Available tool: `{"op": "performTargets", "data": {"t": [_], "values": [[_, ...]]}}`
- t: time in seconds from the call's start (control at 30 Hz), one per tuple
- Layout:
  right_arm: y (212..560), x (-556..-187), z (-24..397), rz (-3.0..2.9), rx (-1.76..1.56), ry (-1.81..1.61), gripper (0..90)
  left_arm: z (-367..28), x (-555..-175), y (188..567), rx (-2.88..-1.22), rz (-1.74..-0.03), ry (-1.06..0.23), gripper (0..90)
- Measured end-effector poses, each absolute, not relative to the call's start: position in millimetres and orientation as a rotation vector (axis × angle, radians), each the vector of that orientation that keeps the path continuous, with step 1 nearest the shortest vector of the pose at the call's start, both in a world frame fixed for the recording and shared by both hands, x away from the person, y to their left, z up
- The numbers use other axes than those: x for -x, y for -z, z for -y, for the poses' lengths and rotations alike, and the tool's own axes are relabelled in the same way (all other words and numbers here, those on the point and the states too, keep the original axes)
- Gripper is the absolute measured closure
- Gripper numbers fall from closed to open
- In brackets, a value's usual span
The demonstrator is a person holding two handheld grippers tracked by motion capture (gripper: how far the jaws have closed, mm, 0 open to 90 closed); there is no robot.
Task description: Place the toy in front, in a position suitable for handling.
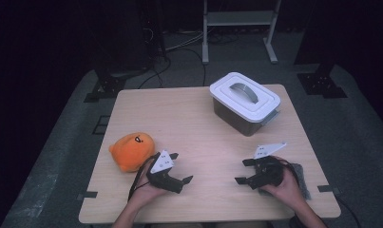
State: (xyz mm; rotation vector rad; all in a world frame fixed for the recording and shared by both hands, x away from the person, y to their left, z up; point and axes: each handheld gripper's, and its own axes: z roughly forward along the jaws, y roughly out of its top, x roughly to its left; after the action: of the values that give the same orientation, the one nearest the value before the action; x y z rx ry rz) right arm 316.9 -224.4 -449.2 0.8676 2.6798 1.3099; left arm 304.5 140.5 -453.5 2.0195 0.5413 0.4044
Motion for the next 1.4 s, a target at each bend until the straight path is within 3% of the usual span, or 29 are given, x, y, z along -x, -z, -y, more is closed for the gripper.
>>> {"op": "performTargets", "data": {"t": [0.37, 0.8, 1.4], "values": [[449.9, -318.0, 228.2, -2.678, -0.876, -1.327, 17.2, -155.7, -307.1, 431.5, -1.957, -0.546, -0.475, 3.9], [449.3, -316.1, 222.8, -2.691, -0.845, -1.291, 17.1, -215.2, -309.1, 400.2, -1.82, -0.643, -0.621, 4.2], [450.4, -315.3, 219.7, -2.705, -0.824, -1.278, 17.1, -267.9, -314.6, 398.2, -1.755, -0.774, -0.749, 5.3]]}}
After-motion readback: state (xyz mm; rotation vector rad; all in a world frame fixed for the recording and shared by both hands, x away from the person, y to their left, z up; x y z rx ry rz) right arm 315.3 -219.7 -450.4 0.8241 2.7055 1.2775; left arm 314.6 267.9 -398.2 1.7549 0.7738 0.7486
